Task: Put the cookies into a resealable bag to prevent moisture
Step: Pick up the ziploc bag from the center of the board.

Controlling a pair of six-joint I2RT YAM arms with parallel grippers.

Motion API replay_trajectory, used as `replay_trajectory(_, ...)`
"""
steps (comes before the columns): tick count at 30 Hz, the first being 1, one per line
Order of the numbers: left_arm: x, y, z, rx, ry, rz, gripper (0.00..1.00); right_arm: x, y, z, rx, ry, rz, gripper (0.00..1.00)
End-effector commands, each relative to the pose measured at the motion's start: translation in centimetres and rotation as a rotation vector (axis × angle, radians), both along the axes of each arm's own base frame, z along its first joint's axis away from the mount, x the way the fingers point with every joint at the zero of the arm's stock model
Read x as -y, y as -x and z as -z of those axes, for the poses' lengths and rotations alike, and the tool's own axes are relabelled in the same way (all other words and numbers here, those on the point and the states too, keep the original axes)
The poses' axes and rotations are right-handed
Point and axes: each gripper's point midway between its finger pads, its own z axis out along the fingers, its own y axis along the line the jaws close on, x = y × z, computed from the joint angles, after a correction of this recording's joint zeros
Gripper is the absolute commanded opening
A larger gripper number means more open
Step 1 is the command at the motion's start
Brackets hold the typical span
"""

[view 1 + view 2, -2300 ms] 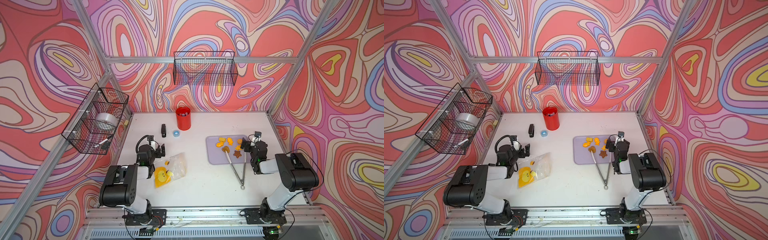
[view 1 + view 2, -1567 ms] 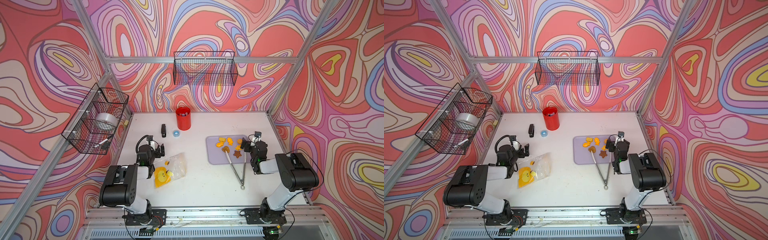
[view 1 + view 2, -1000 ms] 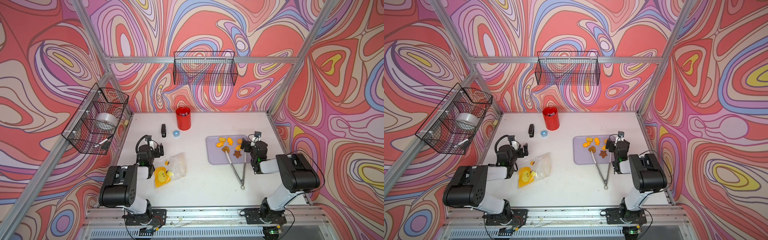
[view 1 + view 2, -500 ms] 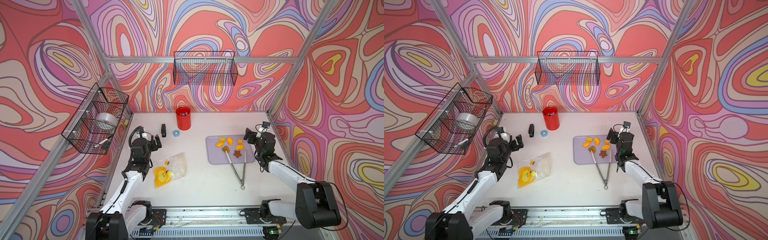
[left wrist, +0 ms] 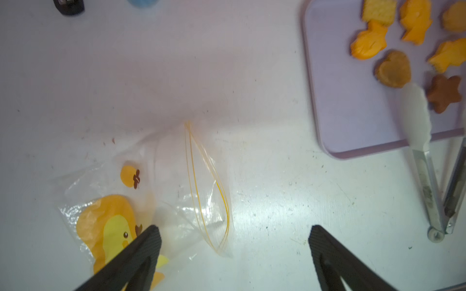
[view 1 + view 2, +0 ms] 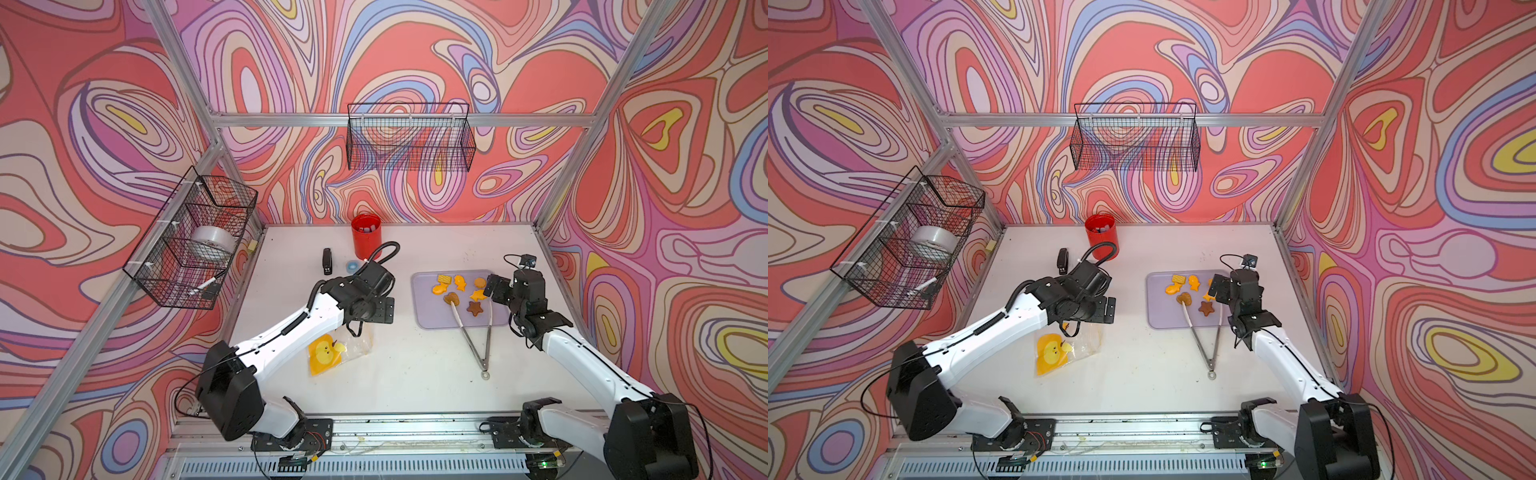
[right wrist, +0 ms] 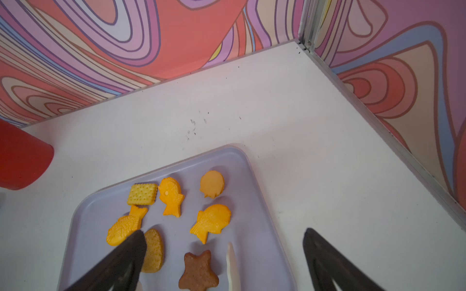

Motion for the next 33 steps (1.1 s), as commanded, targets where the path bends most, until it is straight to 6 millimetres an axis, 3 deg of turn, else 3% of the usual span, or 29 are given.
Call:
replay_trajectory(1, -1.6, 5.1, 2.2, -0.247, -0.102, -0.130, 0.92, -0.7, 0.4, -0.5, -0.027, -0.012, -0.018, 0.98)
replay_trajectory(6, -2.8, 6.2, 3.8, -0.306, -0.189, -0.196, 0.79, -1.9, 0.4, -0.2, -0.038, -0.019, -0.060, 0.98)
replay_trajectory(11, -4.0, 4.7, 4.4, -0.273, -0.267, -0.233, 0.74, -2.8, 0.5, 0.1, -0.050, -0.018, -0.086, 0.98)
replay_trajectory(20, -4.2, 0.7, 6.3, -0.245, -0.289, -0.230, 0.70, -2.9, 0.5, 0.3, -0.059, -0.002, -0.089, 0.98)
replay_trajectory(29, -4.6, -0.3, 8.1, -0.282, -0.311, -0.208, 0.57, -3.4, 0.7, 1.6, -0.116, 0.011, -0.101, 0.98)
replay_trajectory(33, -4.5, -0.2, 8.7, -0.299, -0.304, -0.195, 0.40, -3.5, 1.4, 2.2, -0.155, 0.011, -0.106, 0.98)
